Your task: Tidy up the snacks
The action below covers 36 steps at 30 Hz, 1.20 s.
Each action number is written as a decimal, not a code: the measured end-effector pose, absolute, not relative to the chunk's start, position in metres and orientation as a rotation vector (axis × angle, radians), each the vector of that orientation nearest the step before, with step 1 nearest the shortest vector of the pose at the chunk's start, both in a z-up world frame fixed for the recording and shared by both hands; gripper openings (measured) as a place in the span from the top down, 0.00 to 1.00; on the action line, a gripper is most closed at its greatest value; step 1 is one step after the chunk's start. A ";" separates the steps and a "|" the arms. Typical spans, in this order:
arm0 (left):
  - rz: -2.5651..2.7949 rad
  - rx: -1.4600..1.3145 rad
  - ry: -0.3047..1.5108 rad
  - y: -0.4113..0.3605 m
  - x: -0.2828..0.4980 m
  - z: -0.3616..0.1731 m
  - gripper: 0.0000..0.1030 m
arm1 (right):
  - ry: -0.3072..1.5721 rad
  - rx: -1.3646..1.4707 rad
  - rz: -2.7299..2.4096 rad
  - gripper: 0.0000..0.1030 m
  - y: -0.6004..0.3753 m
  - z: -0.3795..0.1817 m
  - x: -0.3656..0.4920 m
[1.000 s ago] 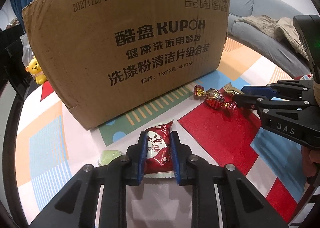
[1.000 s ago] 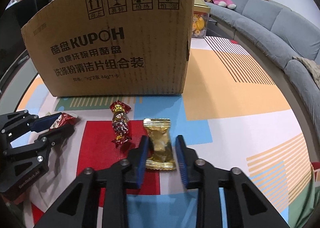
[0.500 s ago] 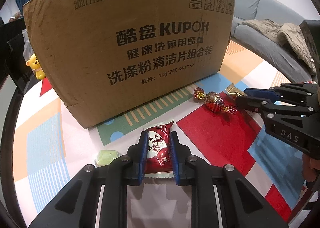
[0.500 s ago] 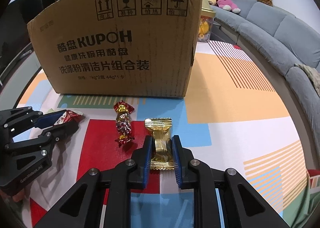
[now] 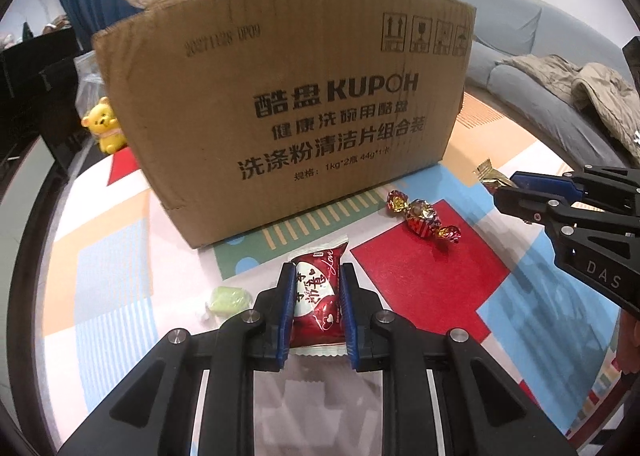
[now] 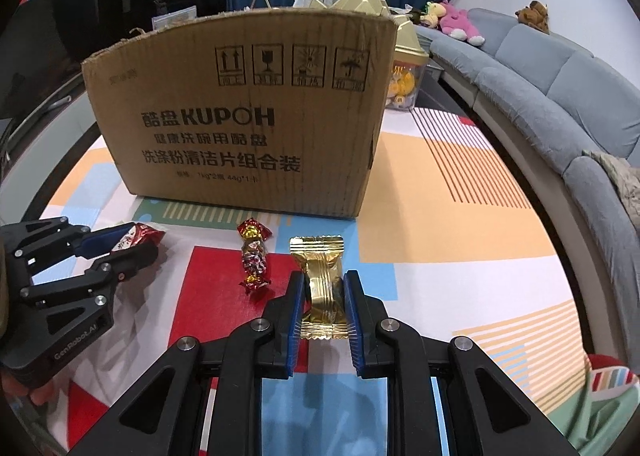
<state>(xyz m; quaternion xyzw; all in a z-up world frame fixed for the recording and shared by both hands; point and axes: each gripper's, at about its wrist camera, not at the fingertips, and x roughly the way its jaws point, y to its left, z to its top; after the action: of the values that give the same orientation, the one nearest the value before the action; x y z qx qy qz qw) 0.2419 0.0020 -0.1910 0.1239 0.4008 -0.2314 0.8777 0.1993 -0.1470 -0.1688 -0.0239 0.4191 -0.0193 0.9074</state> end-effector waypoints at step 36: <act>-0.190 0.114 0.806 0.009 0.212 -0.087 0.79 | 0.689 0.005 0.069 0.79 -0.164 -0.067 0.191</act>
<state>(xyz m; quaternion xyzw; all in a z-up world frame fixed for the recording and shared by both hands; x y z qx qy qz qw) 0.2120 0.0087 -0.0870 0.0552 0.3914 -0.0922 0.9139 0.1906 -0.1644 -0.0669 0.0024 0.3378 0.0337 0.9406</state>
